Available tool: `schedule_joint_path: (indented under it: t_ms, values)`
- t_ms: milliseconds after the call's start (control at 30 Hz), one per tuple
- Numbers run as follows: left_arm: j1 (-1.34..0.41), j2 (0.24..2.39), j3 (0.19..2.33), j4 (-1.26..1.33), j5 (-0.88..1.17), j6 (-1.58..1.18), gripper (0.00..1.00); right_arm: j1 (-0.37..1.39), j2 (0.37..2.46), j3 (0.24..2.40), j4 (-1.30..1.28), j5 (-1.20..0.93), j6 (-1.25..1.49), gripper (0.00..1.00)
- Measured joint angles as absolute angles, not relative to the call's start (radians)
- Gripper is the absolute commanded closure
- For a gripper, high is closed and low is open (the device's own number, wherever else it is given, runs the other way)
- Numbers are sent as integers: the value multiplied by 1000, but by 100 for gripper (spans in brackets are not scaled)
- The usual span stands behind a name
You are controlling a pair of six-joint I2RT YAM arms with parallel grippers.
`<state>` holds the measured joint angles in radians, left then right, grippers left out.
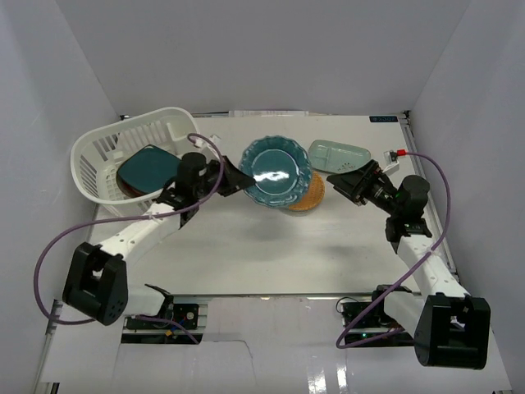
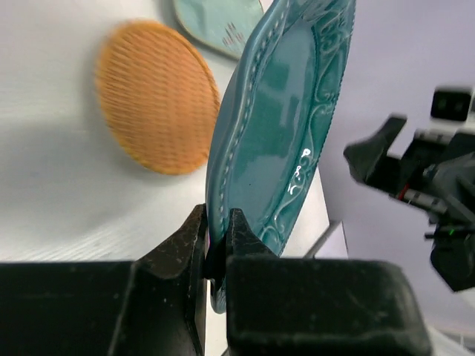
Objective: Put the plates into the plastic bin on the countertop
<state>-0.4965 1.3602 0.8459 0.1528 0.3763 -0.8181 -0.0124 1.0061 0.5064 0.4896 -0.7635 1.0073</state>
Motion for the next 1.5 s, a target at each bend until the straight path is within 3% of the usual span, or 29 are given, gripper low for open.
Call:
schedule_joint_path:
  t_ms: [300,500,867,1300,1333,1433,1467,1500]
  values:
    - [3,1074,1060,-199,248,-749,100,36,971,418,464,-767,904,2]
    - [191,1065,1129,-273,91,-700,100,67,973,406,425,-786,824,1]
    - [237,1372,1132,-428,-11,-635,100,118,991,379,374,-768,741,0]
    - [247,1501,1132,-345,-64,-589,99,135,1096,362,339,-628,703,1]
    - [247,1502,1132,-338,-65,-587,89,137,1105,363,339,-597,702,1]
    - [247,1502,1132,-332,-71,-582,70,141,1162,366,340,-539,704,0]
    - [247,1504,1132,-332,-76,-576,53,142,1185,369,340,-517,707,0]
    - [247,1506,1132,-329,-82,-569,45,145,1207,373,344,-500,710,4]
